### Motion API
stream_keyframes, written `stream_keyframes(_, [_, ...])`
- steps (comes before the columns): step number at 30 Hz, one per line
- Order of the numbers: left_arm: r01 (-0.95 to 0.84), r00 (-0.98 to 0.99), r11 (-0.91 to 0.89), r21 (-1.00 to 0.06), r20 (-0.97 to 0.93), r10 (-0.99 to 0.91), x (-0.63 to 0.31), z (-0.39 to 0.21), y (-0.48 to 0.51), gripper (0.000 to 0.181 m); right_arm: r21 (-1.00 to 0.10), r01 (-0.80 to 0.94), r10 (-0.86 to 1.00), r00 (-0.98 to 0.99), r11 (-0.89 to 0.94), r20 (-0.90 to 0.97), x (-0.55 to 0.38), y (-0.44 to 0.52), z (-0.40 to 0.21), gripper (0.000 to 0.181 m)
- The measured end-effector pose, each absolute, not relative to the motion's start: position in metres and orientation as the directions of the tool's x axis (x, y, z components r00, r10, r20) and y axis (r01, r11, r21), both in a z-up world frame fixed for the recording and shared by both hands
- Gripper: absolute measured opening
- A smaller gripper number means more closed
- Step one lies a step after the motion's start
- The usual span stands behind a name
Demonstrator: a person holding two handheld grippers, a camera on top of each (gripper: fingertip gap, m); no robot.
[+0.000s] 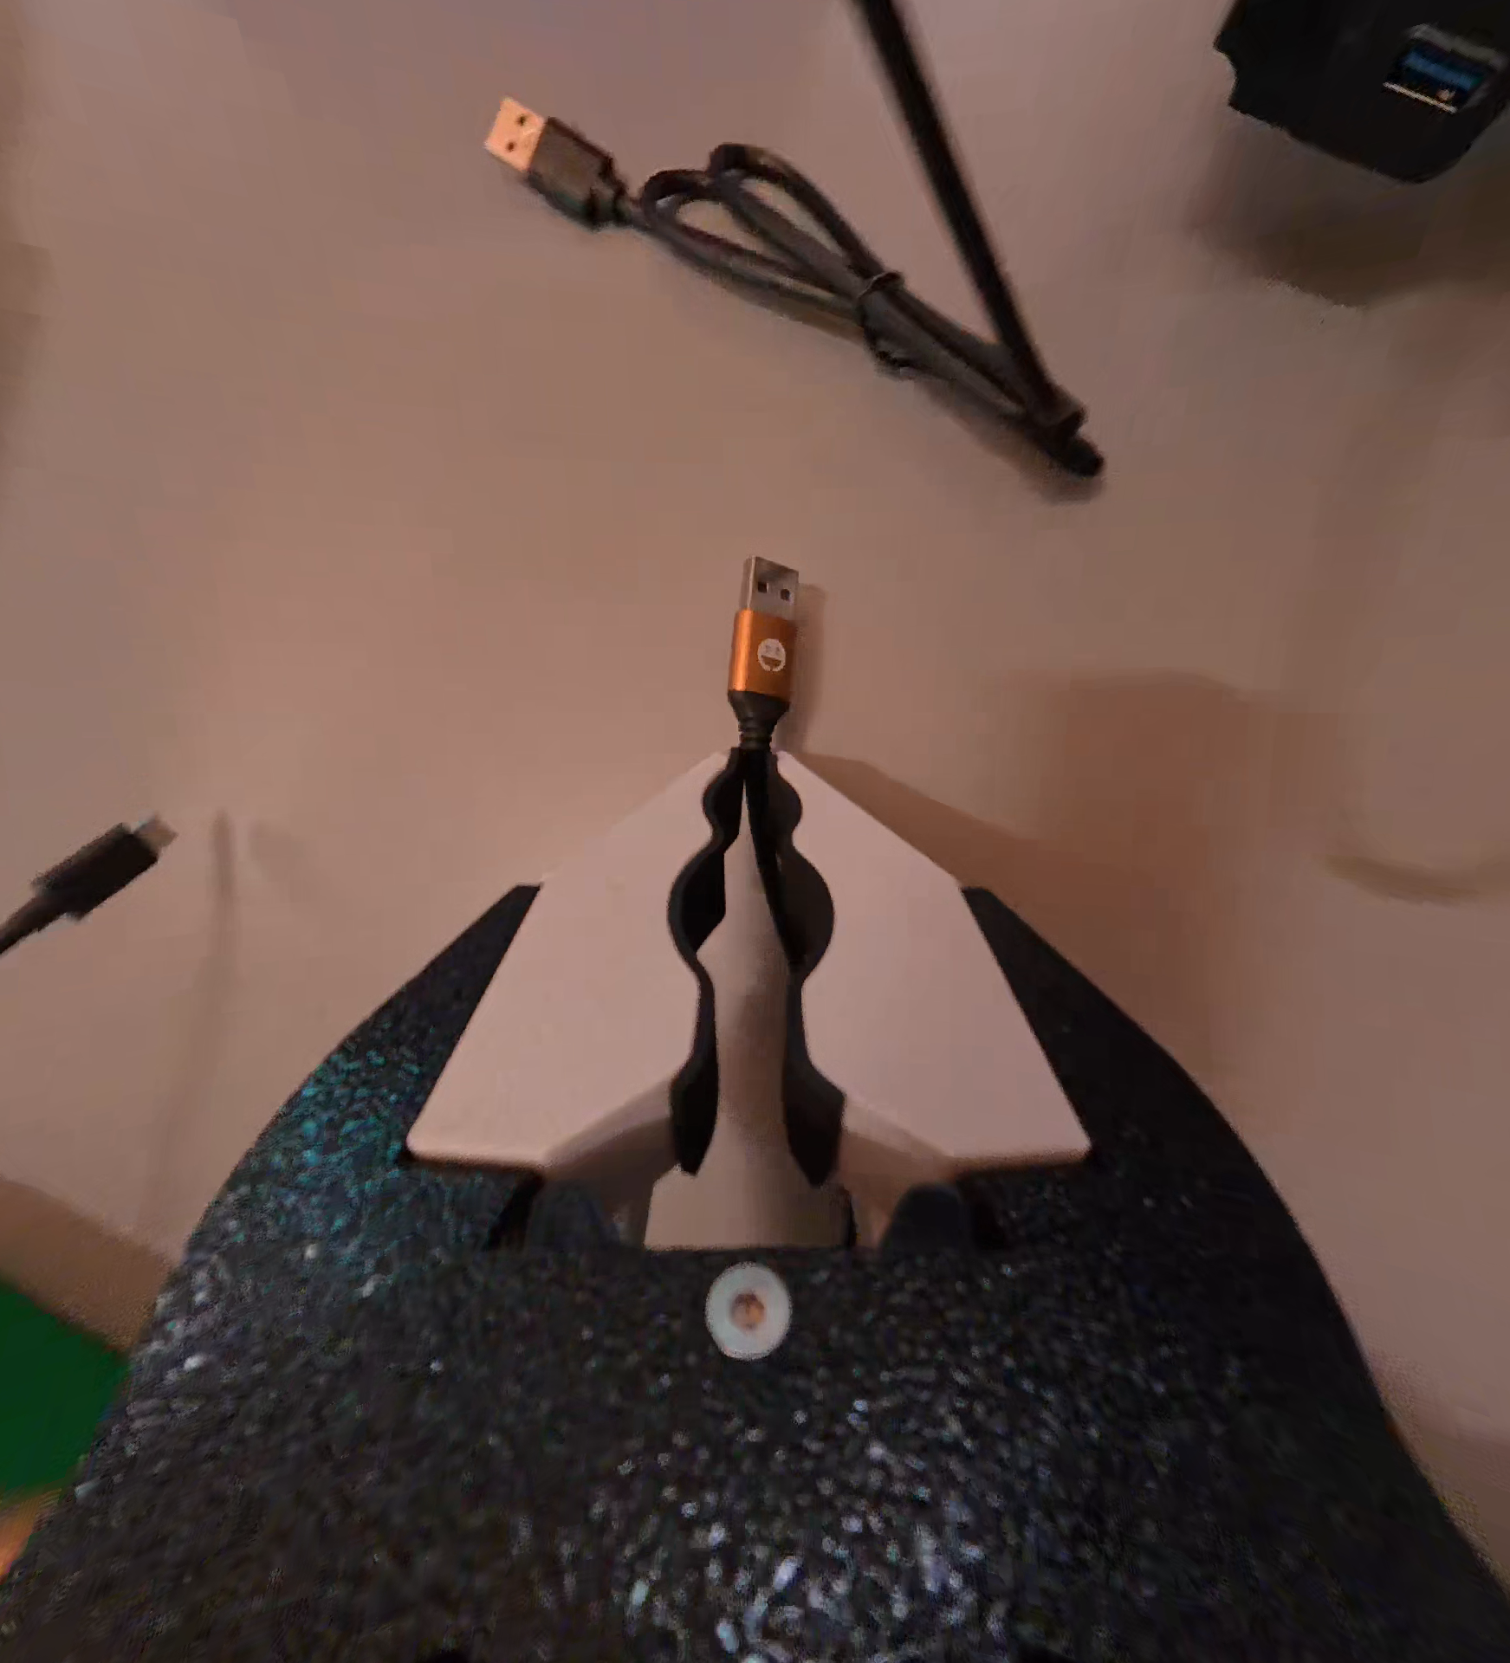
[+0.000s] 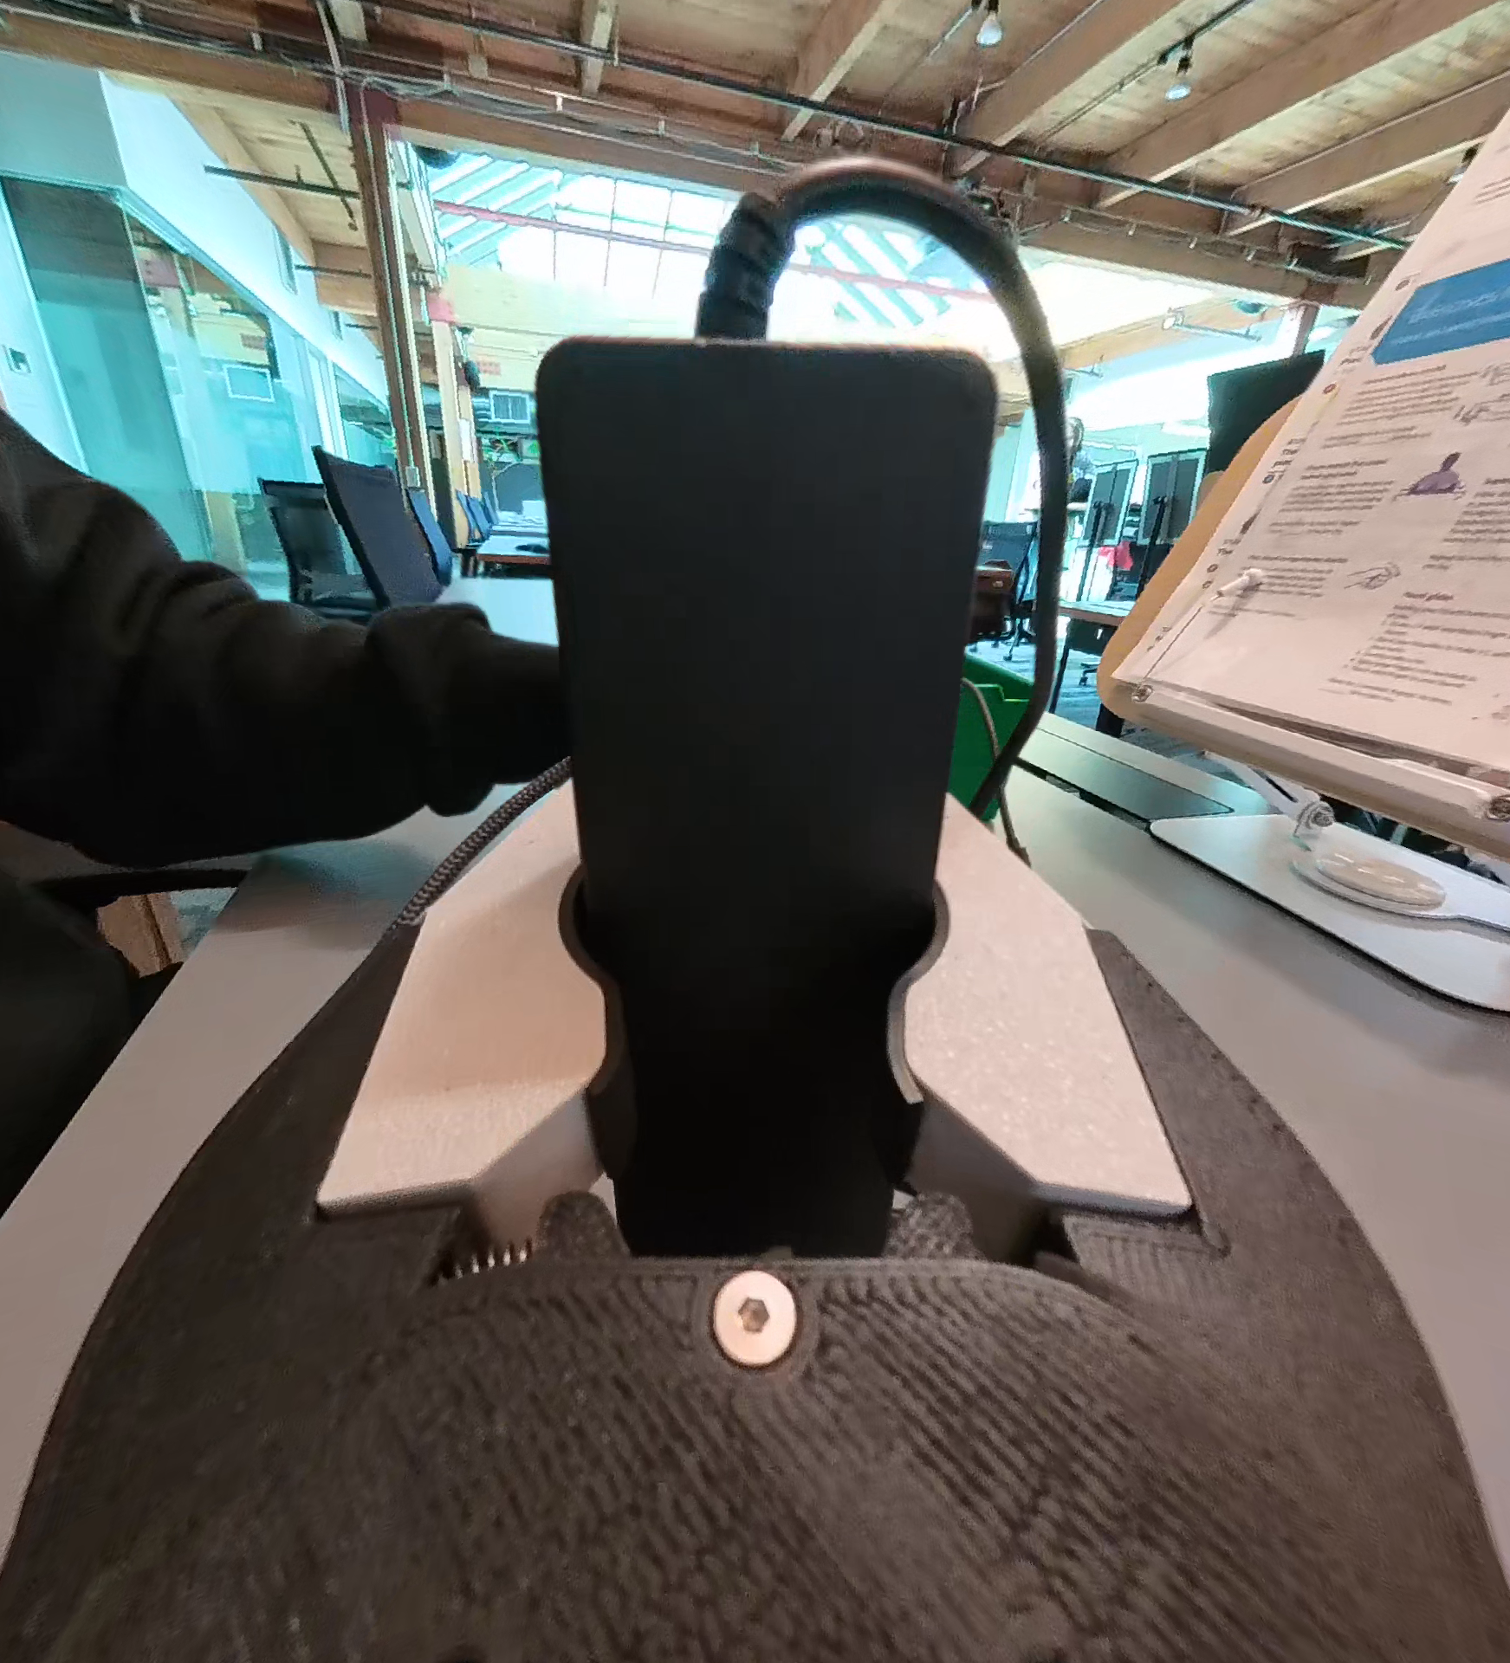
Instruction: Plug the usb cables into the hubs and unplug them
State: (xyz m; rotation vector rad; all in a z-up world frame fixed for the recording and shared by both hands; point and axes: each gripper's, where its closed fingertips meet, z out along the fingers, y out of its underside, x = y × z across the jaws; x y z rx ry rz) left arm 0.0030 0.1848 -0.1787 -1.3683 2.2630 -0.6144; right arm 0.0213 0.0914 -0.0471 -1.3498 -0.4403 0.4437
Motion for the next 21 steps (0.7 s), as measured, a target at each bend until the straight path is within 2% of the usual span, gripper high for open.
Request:
stream_keyframes(1, [-0.683, -0.447, 0.443, -0.581, -0.148, -0.882, 0.005, -0.182, 0.181, 0.001, -0.986, -0.048, 0.545, 0.837, 0.16, 0.048, 0.02, 0.092, -0.048, 0.062])
stream_keyframes(2, [-0.661, -0.458, 0.462, -0.591, -0.17, -0.872, 0.006, -0.185, 0.177, 0.001, -0.986, -0.045, 0.545, 0.837, 0.159, 0.05, 0.02, 0.093, -0.048, 0.063])
stream_keyframes(4, [-0.641, -0.45, 0.483, -0.596, -0.217, -0.866, 0.008, -0.189, 0.176, 0.024, -0.986, -0.043, 0.549, 0.834, 0.161, 0.053, 0.019, 0.092, -0.047, 0.062])
stream_keyframes(6, [-0.617, -0.436, 0.503, -0.605, -0.269, -0.859, 0.008, -0.187, 0.177, 0.029, -0.986, -0.046, 0.548, 0.835, 0.162, 0.051, 0.021, 0.091, -0.046, 0.062])
stream_keyframes(9, [-0.536, -0.466, 0.543, -0.646, -0.31, -0.829, 0.006, -0.177, 0.169, 0.029, -0.985, -0.052, 0.547, 0.836, 0.162, 0.046, 0.022, 0.09, -0.045, 0.062])
stream_keyframes(14, [-0.501, -0.544, 0.609, -0.615, -0.324, -0.774, 0.005, -0.188, 0.17, 0.027, -0.989, -0.061, 0.56, 0.828, 0.137, 0.027, 0.019, 0.093, -0.049, 0.062])
stream_keyframes(18, [-0.502, -0.581, 0.523, -0.689, -0.179, -0.794, 0.012, -0.191, 0.162, 0.015, -0.985, -0.097, 0.538, 0.843, 0.139, -0.007, 0.024, 0.094, -0.047, 0.062])
stream_keyframes(21, [-0.497, -0.596, 0.472, -0.729, -0.109, -0.796, 0.015, -0.192, 0.16, 0.015, -0.978, -0.138, 0.519, 0.854, 0.154, -0.039, 0.027, 0.093, -0.044, 0.062])
